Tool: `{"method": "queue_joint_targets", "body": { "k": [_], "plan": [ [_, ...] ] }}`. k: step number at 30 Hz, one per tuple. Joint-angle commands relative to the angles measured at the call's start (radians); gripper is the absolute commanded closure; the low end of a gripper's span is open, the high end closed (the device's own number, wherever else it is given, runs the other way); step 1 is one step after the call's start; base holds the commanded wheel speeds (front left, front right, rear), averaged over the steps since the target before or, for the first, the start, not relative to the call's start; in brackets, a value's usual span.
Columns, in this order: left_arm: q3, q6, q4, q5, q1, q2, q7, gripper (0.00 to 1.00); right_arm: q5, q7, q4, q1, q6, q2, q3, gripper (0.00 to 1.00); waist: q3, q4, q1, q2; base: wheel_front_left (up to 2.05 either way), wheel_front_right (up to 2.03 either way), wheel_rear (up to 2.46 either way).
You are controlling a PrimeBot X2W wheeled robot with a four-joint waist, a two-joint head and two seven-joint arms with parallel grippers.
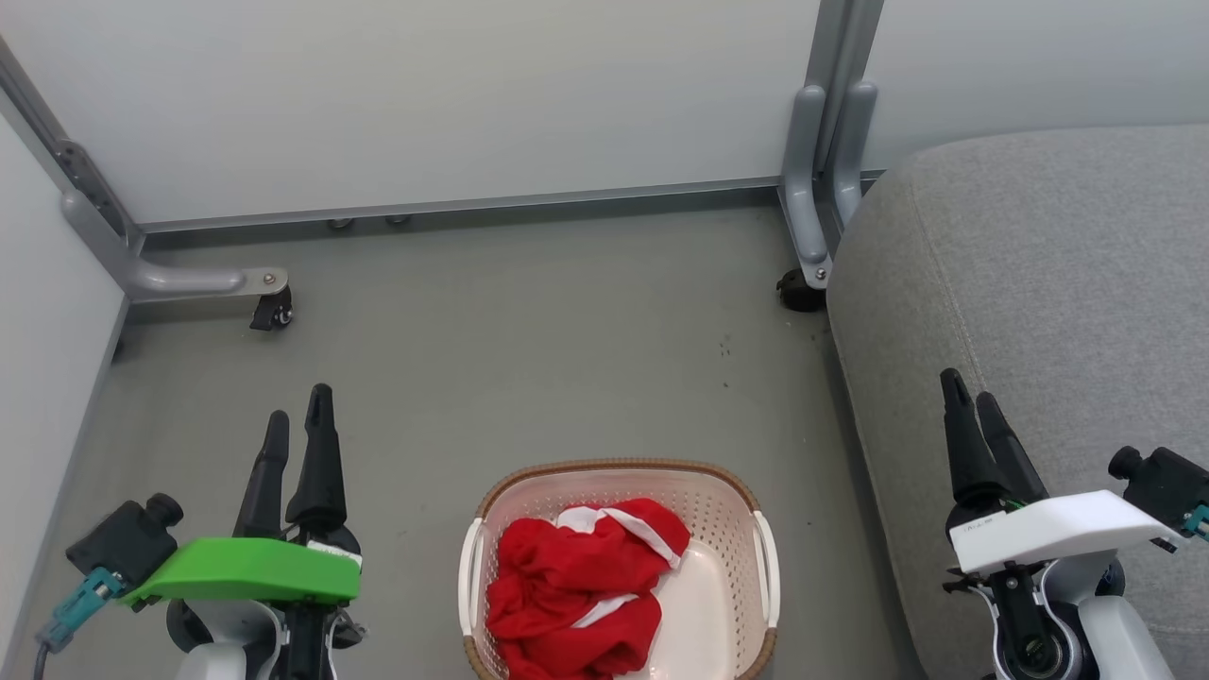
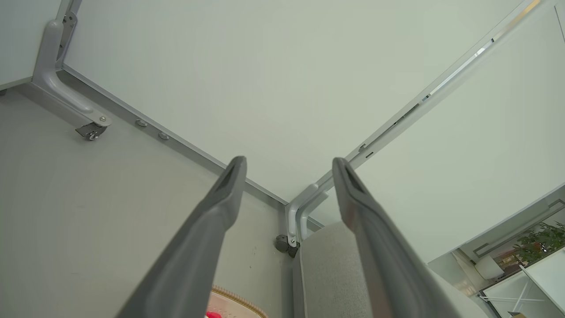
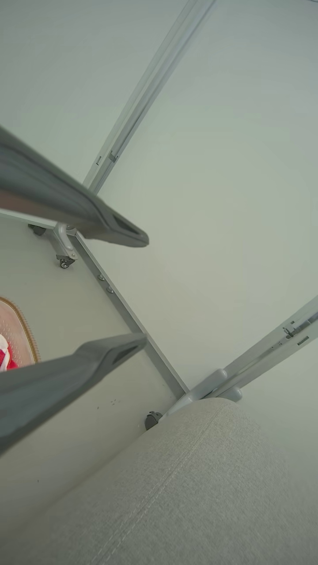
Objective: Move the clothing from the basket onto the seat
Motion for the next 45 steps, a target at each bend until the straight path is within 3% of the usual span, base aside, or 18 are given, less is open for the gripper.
{"method": "queue_joint_targets", "body": {
  "k": [1,18,45],
  "plan": [
    [-0.002,-0.003,-0.013,0.039,-0.005,0.006,-0.009,0.0,-0.036,-0.011,-0.016,0.002,0.0,-0.005,0.006,0.0,-0.001,0.0,0.0,0.0,0.0,0.0,0.0],
    [-0.039,0.009,0.024,0.281,0.005,0.008,-0.062,0.0,-0.228,-0.064,-0.004,0.015,0.0,-0.011,0.038,0.0,-0.006,0.003,0.0,0.0,0.0,0.0,0.0],
    [-0.083,0.023,0.078,0.542,0.007,0.009,-0.127,0.0,-0.469,-0.087,0.013,0.026,0.0,-0.001,0.05,0.0,-0.01,0.011,0.0,0.0,0.0,0.0,0.0]
  ]
}}
